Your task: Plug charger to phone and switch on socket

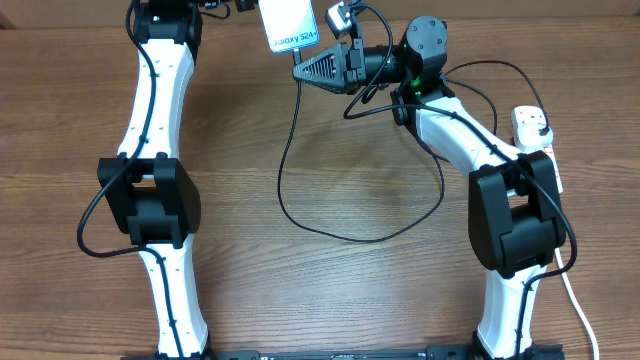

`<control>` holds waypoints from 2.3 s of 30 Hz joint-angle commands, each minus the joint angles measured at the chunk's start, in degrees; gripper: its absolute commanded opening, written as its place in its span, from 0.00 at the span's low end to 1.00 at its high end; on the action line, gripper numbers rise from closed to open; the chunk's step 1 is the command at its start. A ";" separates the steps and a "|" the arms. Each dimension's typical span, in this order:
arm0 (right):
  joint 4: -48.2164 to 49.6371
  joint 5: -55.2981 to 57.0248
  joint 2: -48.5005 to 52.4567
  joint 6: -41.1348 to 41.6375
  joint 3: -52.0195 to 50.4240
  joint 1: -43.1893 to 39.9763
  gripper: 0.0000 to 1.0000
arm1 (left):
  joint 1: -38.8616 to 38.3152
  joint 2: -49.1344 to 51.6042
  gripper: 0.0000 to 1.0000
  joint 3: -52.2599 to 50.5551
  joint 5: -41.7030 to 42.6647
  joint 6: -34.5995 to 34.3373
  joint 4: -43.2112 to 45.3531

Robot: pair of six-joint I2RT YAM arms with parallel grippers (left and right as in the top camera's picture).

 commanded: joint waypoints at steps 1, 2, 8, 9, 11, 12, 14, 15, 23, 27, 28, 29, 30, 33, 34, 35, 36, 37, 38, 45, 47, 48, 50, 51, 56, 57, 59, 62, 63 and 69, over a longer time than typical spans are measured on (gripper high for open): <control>0.39 5.62 -0.39 0.22 0.42 -0.31 0.04 | -1.73 -0.76 0.04 0.39 8.37 -0.76 0.17; 0.39 5.62 -0.39 0.22 0.42 -0.28 0.04 | -1.68 -0.76 0.04 0.39 8.96 -0.79 0.17; 0.39 5.81 -0.39 0.20 0.42 -0.31 0.04 | -1.99 -0.76 0.04 0.39 10.56 -2.27 0.17; 0.39 5.81 -0.39 0.20 0.42 -0.31 0.04 | -2.01 -0.76 0.04 0.39 10.56 -2.27 0.17; 0.39 5.81 -0.39 0.20 0.42 -0.31 0.04 | -2.05 -0.76 0.04 0.39 10.56 -2.25 0.17; 0.39 5.81 -0.39 0.20 0.42 -0.31 0.04 | -2.05 -0.76 0.04 0.39 10.54 -2.25 0.17; 0.39 5.79 -0.39 0.22 0.42 -0.31 0.04 | -2.05 -0.76 0.05 0.39 10.51 -2.23 0.20; 0.39 5.62 -0.39 0.20 0.42 -0.28 0.04 | -2.05 -0.76 0.04 0.39 10.47 -2.23 0.17; 3.26 2.86 -0.39 0.22 0.42 -0.31 0.71 | -0.79 -0.76 0.04 0.39 9.99 -2.03 0.20; 6.32 1.01 -0.39 0.26 0.42 -0.28 0.96 | 0.61 -0.76 0.04 0.39 9.88 -2.03 0.17; 6.36 0.74 -0.39 0.26 0.42 -0.31 0.97 | 0.94 -0.76 0.04 0.39 9.90 -2.01 0.17; 6.36 0.57 -0.39 0.26 0.42 -0.35 0.97 | 1.29 -0.76 0.04 0.39 10.08 -2.01 0.17; 6.34 0.31 -0.39 0.24 0.42 -0.50 0.98 | 1.64 -0.76 0.04 0.39 10.34 -2.01 0.17; 5.66 -1.05 -0.39 0.22 0.42 -1.81 1.00 | 2.80 -0.76 0.04 0.39 11.21 -1.97 0.13; 5.49 -1.73 -0.39 0.22 0.42 -2.32 1.00 | 2.99 -0.76 0.04 0.39 11.56 -1.97 0.13; 5.05 -2.34 -0.39 0.20 0.42 -2.84 1.00 | 3.13 -0.76 0.04 0.39 12.04 -1.88 0.13; 4.28 -3.21 -0.39 0.20 0.42 -3.52 1.00 | 3.21 -0.76 0.04 0.39 12.52 -1.84 0.13; 3.82 -3.98 -0.39 0.20 0.42 -4.11 1.00 | 3.23 -0.76 0.04 0.39 12.94 -1.79 0.15; 3.39 -5.07 -0.39 0.20 0.39 -4.90 1.00 | 3.21 -0.76 0.04 0.39 13.31 -1.77 0.13; -5.11 -9.77 -0.39 -4.92 0.39 -9.11 1.00 | 3.04 -0.76 0.04 0.37 13.25 -0.11 -0.20; -9.16 -9.99 -0.39 -7.61 0.39 -9.86 1.00 | 2.95 -0.76 0.04 0.33 12.83 3.02 -2.60; -11.32 -9.97 -0.39 -9.14 0.39 -10.16 1.00 | 2.84 -0.76 0.04 0.33 12.17 4.70 -5.07; -15.89 -9.86 -0.39 -12.68 0.39 -10.54 1.00 | 2.64 -0.76 0.04 0.28 10.08 9.14 -11.72; -18.12 -9.86 -0.39 -14.45 0.39 -10.62 1.00 | 2.58 -0.76 0.04 0.28 8.85 12.02 -15.39; -31.85 -9.62 -0.39 -26.12 0.39 -10.69 1.00 | 1.92 -0.74 0.04 0.28 -1.77 31.54 -40.11; -34.32 -9.49 -0.39 -28.57 0.39 -10.69 1.00 | 1.60 -0.74 0.04 0.28 -4.00 35.04 -44.37; -38.25 -8.83 -0.39 -32.26 0.39 -10.75 1.00 | 0.83 -0.76 0.04 0.28 -8.11 40.44 -51.08; -41.33 -8.04 -0.39 -34.99 0.39 -10.80 1.00 | -0.87 -0.72 0.04 0.28 -14.88 46.99 -59.21; -41.40 -8.04 -0.39 -35.32 0.39 -10.80 1.00 | -1.46 -0.72 0.04 0.28 -17.00 47.98 -61.00; -41.24 -7.89 -0.39 -35.74 0.39 -10.80 1.00 | -5.90 0.07 0.04 0.22 -26.32 49.83 -66.55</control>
